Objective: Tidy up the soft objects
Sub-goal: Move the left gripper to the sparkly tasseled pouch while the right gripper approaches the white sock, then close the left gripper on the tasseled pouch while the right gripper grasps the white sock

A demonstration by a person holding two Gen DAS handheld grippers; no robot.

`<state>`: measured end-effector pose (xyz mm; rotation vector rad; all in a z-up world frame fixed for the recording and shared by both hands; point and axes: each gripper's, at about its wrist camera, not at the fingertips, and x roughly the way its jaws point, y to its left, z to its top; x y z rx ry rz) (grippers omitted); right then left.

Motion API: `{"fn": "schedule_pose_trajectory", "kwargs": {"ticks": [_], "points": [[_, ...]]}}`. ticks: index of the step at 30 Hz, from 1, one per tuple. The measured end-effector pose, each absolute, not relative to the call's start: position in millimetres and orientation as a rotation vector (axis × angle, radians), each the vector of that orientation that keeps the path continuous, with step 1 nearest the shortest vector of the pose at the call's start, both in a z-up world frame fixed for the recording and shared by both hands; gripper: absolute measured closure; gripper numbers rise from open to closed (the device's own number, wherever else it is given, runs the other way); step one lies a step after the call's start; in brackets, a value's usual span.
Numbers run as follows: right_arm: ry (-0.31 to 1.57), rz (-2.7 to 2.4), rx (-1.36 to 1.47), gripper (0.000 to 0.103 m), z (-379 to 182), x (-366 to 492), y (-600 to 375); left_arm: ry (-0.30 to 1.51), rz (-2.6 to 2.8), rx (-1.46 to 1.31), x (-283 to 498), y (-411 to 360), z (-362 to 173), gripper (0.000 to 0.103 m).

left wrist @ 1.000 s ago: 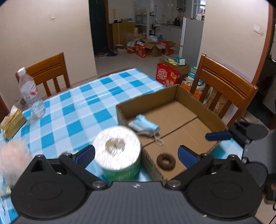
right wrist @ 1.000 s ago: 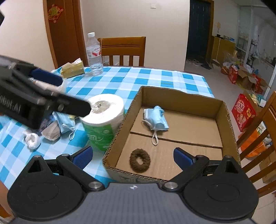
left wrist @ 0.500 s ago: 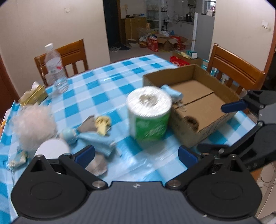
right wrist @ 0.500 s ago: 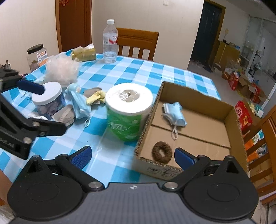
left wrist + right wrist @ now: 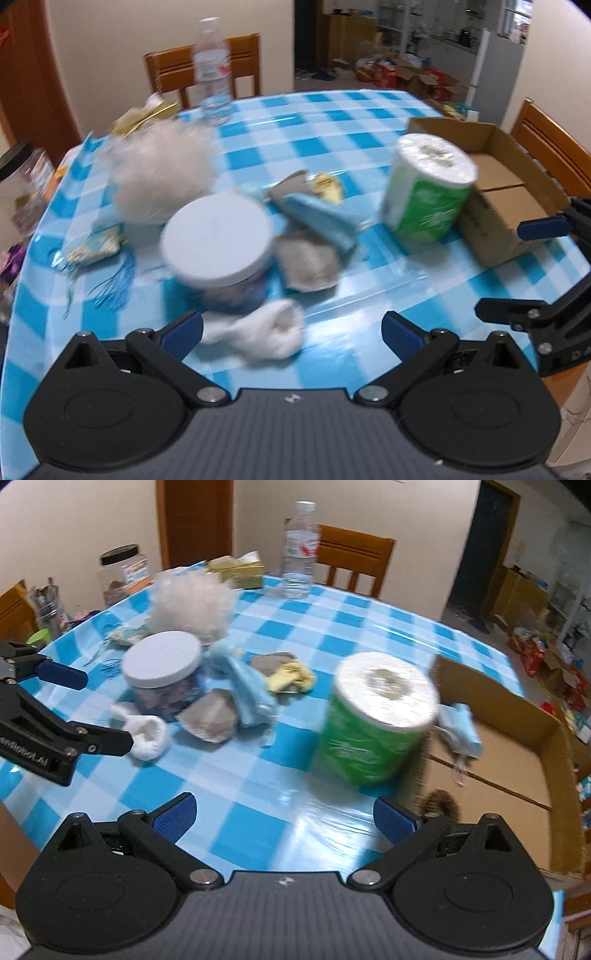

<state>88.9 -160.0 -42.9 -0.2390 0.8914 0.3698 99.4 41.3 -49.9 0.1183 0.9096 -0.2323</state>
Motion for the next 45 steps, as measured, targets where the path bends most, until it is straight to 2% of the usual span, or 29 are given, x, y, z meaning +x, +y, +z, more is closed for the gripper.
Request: {"fn": "schedule_pose_trajectory", "kwargs": {"ticks": [15,31,45], "points": [[0.933,0.543,-0.295,0.000,-75,112,-77,0.987,-0.099,0.068,119,125,-79,0.001],[0.944,0.647,-0.327,0.000,-98,130,-34,0.958,-0.151,0.233,207,180,-78,0.001],[0.936,0.691,-0.332,0.001,-102,140,-28,1.014,0.054,0.070,278,224,-113,0.002]]}}
